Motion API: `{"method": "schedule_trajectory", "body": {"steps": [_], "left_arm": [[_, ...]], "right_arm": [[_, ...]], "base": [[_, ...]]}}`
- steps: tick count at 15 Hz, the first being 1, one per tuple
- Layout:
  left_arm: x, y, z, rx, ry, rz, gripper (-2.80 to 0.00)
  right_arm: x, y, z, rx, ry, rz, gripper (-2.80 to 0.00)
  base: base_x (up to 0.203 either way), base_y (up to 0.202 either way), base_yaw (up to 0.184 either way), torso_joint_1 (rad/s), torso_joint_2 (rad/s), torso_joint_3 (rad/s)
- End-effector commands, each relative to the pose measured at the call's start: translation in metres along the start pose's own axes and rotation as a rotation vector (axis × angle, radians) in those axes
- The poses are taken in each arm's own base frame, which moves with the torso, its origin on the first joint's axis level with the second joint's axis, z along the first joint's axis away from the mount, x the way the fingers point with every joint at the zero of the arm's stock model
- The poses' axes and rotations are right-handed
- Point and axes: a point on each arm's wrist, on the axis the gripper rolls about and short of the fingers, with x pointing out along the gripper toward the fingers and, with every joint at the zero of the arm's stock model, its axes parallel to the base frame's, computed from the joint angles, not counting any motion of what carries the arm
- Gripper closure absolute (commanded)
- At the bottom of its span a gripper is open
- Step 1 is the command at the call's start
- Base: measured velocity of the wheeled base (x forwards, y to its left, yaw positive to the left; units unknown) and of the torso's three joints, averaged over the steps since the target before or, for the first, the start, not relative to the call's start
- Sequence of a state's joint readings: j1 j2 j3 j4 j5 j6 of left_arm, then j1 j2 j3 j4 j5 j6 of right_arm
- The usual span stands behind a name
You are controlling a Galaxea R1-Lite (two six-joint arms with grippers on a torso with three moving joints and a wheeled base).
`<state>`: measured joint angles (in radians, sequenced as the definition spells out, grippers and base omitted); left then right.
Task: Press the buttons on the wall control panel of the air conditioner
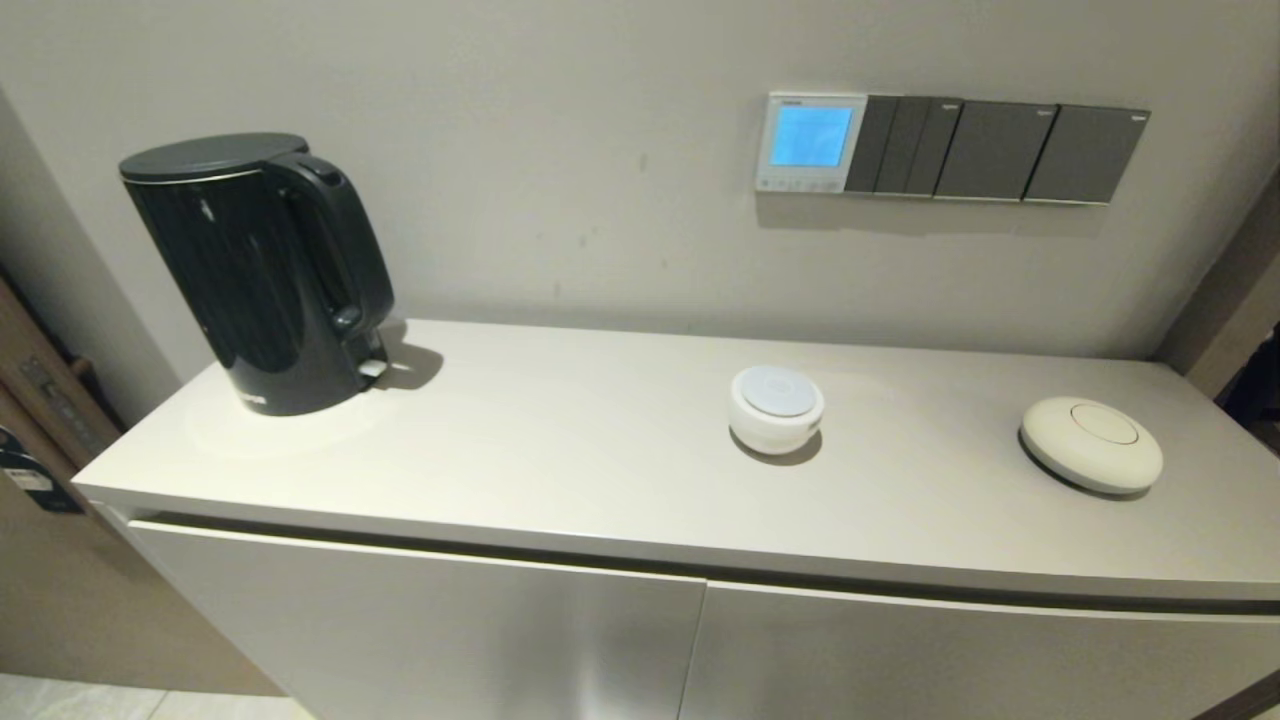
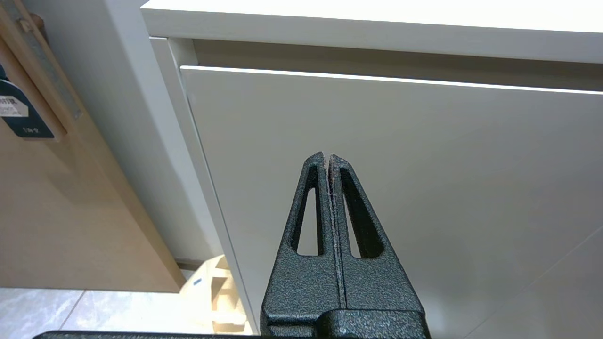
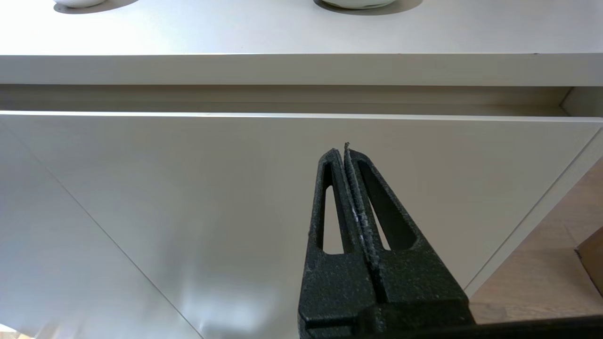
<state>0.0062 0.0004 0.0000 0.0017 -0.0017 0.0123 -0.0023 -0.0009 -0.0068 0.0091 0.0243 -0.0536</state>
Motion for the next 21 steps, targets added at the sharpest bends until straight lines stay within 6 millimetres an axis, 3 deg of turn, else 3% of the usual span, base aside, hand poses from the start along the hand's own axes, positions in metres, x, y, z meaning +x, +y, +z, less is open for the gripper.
{"method": "schedule_trajectory", "body": {"steps": [1, 21], "left_arm": [[0.0, 0.0, 0.0, 0.0, -0.001, 0.0, 0.0], [0.0, 0.0, 0.0, 0.0, -0.001, 0.001, 0.0]], "right_arm": [[0.0, -0.0001, -0.0004, 0.01, -0.007, -0.002, 0.0], [0.0001, -0.0001, -0.0003, 0.037, -0.006, -0.002, 0.0]], "base": [[0.0, 0.0, 0.0, 0.0, 0.0, 0.0], [0.0, 0.0, 0.0, 0.0, 0.0, 0.0]]}}
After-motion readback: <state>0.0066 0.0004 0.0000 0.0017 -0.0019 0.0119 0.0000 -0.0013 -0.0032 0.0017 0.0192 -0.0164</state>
